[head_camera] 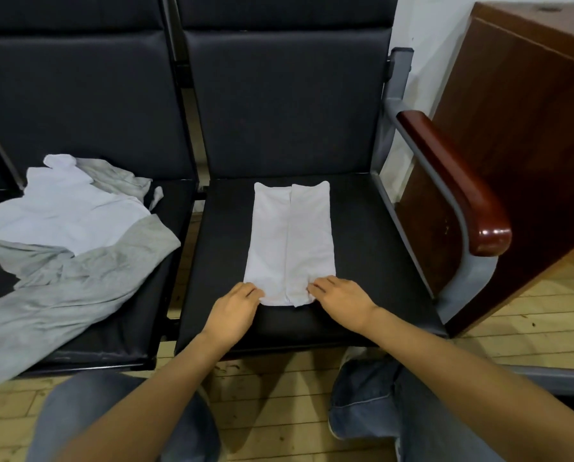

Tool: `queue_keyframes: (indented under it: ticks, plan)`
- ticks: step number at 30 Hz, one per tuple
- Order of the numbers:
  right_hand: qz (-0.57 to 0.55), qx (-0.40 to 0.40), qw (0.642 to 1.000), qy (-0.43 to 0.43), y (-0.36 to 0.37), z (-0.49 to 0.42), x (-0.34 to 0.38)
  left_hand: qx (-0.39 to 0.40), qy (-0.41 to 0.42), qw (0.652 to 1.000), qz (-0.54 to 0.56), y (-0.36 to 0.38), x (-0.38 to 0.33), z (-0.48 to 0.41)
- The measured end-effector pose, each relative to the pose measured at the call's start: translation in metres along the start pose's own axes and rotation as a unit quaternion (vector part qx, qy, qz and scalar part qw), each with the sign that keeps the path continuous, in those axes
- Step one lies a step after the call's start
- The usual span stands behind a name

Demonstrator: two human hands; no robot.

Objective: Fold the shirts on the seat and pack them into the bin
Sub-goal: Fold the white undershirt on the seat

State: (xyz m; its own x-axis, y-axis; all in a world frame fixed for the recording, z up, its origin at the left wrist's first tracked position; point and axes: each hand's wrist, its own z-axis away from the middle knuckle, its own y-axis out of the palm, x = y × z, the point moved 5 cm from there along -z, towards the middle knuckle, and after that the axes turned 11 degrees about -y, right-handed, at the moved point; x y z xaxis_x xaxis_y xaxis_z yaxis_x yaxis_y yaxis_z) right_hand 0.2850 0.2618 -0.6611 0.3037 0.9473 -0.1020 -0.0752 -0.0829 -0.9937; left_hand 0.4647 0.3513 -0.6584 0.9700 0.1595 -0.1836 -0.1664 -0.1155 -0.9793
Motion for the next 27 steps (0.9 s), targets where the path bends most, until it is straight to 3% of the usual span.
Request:
queue_keyframes:
  ticks: [4, 8, 13, 17, 20, 23, 27]
  plan:
    - [0.017, 0.039, 0.999, -0.005, -0.019, 0.003, 0.005, 0.054, 0.020, 0.995, -0.075, -0.011, -0.011, -0.010]
    - [0.002, 0.008, 0.999, -0.037, -0.051, 0.023, 0.012, 0.142, 0.070, 0.984, -0.078, -0.029, -0.025, 0.008]
    - [-0.197, 0.002, 0.980, -0.037, -0.100, 0.065, 0.029, 0.246, 0.097, 0.964, 0.008, -0.067, -0.039, 0.059]
    - [-0.338, -0.041, 0.940, -0.003, -0.124, 0.069, 0.022, 0.207, 0.103, 0.968, 0.100, -0.118, -0.040, 0.051]
    - [-0.404, -0.102, 0.907, 0.055, -0.139, 0.055, 0.002, 0.144, 0.063, 0.974, 0.165, -0.140, -0.029, 0.019]
    - [-0.462, -0.133, 0.870, 0.114, -0.140, 0.032, -0.024, 0.140, -0.023, 0.960, 0.242, -0.132, -0.018, -0.023]
    - [-0.519, -0.042, 0.820, 0.237, -0.081, -0.003, -0.070, 0.201, -0.196, 0.891, 0.358, -0.067, -0.004, -0.075]
